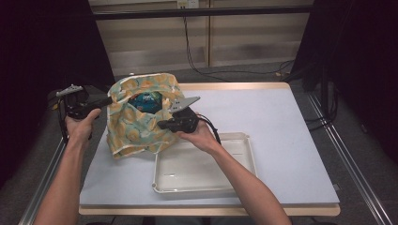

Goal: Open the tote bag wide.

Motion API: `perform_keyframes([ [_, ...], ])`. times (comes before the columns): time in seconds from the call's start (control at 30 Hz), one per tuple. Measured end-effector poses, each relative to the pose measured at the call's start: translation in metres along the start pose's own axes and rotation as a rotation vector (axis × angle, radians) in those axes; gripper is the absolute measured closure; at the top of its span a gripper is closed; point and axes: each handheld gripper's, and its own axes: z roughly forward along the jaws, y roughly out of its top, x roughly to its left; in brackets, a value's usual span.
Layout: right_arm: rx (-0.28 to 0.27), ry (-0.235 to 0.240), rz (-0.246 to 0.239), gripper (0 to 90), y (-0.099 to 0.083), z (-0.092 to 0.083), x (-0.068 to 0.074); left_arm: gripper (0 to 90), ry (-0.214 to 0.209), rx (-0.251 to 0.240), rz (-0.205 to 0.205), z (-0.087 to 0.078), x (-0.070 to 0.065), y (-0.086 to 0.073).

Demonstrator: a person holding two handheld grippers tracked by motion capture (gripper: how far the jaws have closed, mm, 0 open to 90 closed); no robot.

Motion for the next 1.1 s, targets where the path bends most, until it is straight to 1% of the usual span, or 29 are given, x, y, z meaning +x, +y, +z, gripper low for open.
perform_keyframes([
  [0.03, -0.002, 0.0, 0.0, 90.0, 0.0, -0.001, 0.0, 79.3, -0.011, 0.001, 0.004, -0.001, 0.001, -0.001],
  [0.1, -0.008, 0.002, -0.001, 90.0, 0.0, -0.002, 0.0, 73.0, -0.012, 0.0, 0.001, -0.004, 0.002, -0.002],
  [0.13, -0.015, 0.003, 0.001, 90.0, 0.001, -0.003, 0.0, 71.9, -0.04, -0.009, -0.001, -0.006, 0.002, -0.002],
  [0.2, -0.026, 0.002, -0.001, 87.9, 0.002, -0.005, 0.0, 70.2, -0.037, -0.017, 0.021, -0.011, 0.0, 0.0],
  [0.23, -0.032, 0.001, -0.001, 86.3, 0.003, -0.006, -0.001, 68.0, -0.049, -0.028, 0.02, -0.013, -0.002, 0.001],
  [0.27, -0.038, -0.002, 0.001, 85.1, 0.003, -0.007, -0.001, 65.4, -0.045, -0.036, 0.027, -0.015, -0.005, 0.003],
  [0.3, -0.041, -0.004, -0.001, 83.1, 0.004, -0.008, -0.001, 62.6, -0.053, -0.044, 0.031, -0.016, -0.007, 0.004],
  [0.33, -0.042, -0.006, -0.001, 81.7, 0.004, -0.009, -0.001, 62.0, -0.067, -0.044, 0.041, -0.018, -0.009, 0.005],
  [0.37, -0.043, -0.008, -0.002, 81.3, 0.005, -0.009, -0.001, 61.9, -0.064, -0.05, 0.053, -0.019, -0.012, 0.006],
  [0.47, -0.061, -0.012, 0.001, 75.8, 0.006, -0.012, -0.002, 59.1, -0.082, -0.08, 0.076, -0.024, -0.023, 0.008],
  [0.5, -0.069, -0.01, 0.0, 73.4, 0.007, -0.013, -0.002, 58.3, -0.076, -0.094, 0.084, -0.026, -0.026, 0.008],
  [0.53, -0.074, -0.01, 0.002, 70.7, 0.007, -0.015, -0.003, 56.1, -0.092, -0.108, 0.081, -0.027, -0.03, 0.009],
  [0.57, -0.077, -0.014, 0.003, 69.8, 0.008, -0.016, -0.004, 55.8, -0.113, -0.105, 0.101, -0.027, -0.033, 0.01],
  [0.63, -0.072, -0.022, 0.001, 65.0, 0.01, -0.016, -0.006, 55.8, -0.12, -0.089, 0.139, -0.025, -0.039, 0.01],
  [0.7, -0.07, -0.036, -0.002, 62.8, 0.013, -0.015, -0.006, 56.5, -0.144, -0.076, 0.152, -0.021, -0.043, 0.01],
  [0.73, -0.07, -0.041, -0.001, 60.4, 0.015, -0.014, -0.006, 57.3, -0.138, -0.061, 0.171, -0.017, -0.044, 0.01],
  [0.77, -0.071, -0.043, 0.001, 59.4, 0.016, -0.014, -0.006, 57.4, -0.138, -0.044, 0.175, -0.013, -0.045, 0.009],
  [0.8, -0.071, -0.043, -0.003, 59.4, 0.018, -0.012, -0.006, 57.1, -0.125, -0.025, 0.178, -0.009, -0.045, 0.009],
  [0.83, -0.069, -0.04, -0.004, 59.1, 0.02, -0.011, -0.005, 54.3, -0.104, -0.014, 0.186, -0.004, -0.046, 0.008],
  [0.87, -0.068, -0.04, -0.006, 58.3, 0.022, -0.009, -0.005, 51.9, -0.103, 0.0, 0.187, 0.0, -0.046, 0.008],
  [0.93, -0.066, -0.034, -0.008, 58.0, 0.026, -0.006, -0.003, 48.6, -0.085, 0.04, 0.209, 0.007, -0.046, 0.008],
  [0.97, -0.067, -0.034, -0.012, 57.0, 0.027, -0.004, -0.003, 48.4, -0.066, 0.053, 0.224, 0.011, -0.047, 0.008],
  [1.0, -0.065, -0.032, -0.011, 56.3, 0.029, -0.001, -0.002, 48.2, -0.064, 0.066, 0.234, 0.014, -0.046, 0.008],
  [1.03, -0.065, -0.024, -0.008, 55.7, 0.03, 0.001, -0.003, 48.3, -0.047, 0.079, 0.241, 0.017, -0.046, 0.008],
  [1.07, -0.061, -0.026, -0.006, 53.6, 0.03, 0.004, -0.003, 48.5, -0.013, 0.094, 0.237, 0.02, -0.045, 0.008],
  [1.1, -0.056, -0.029, -0.001, 52.3, 0.03, 0.008, -0.003, 49.9, -0.002, 0.104, 0.229, 0.022, -0.043, 0.009],
])
